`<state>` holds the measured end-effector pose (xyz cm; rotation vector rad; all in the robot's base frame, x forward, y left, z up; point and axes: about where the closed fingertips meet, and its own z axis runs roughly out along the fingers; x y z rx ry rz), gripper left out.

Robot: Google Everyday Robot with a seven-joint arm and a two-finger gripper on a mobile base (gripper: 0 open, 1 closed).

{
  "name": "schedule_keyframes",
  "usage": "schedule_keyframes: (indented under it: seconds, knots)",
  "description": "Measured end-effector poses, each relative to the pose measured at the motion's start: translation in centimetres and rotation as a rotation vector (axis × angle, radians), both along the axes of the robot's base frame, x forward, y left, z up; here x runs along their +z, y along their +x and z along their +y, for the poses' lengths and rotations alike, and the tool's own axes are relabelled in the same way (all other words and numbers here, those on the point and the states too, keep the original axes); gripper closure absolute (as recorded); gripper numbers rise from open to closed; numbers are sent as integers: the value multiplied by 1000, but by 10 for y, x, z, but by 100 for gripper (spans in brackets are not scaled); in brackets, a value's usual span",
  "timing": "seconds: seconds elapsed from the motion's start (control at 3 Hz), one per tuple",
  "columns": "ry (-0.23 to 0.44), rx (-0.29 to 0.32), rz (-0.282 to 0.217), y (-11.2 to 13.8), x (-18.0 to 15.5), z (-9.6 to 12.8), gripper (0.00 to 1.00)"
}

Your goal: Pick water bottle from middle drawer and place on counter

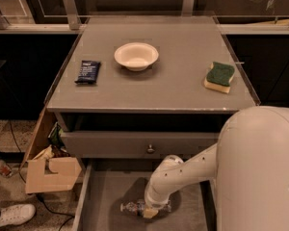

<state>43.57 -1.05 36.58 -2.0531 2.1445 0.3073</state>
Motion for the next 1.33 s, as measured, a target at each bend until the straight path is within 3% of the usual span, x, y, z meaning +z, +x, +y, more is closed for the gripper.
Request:
schedule_keyframes:
  seconds: [0.67, 1.33]
  knots:
    - [-2, -4, 3, 1, 1, -3, 100]
    - [-40, -51, -44, 4, 39, -36, 100]
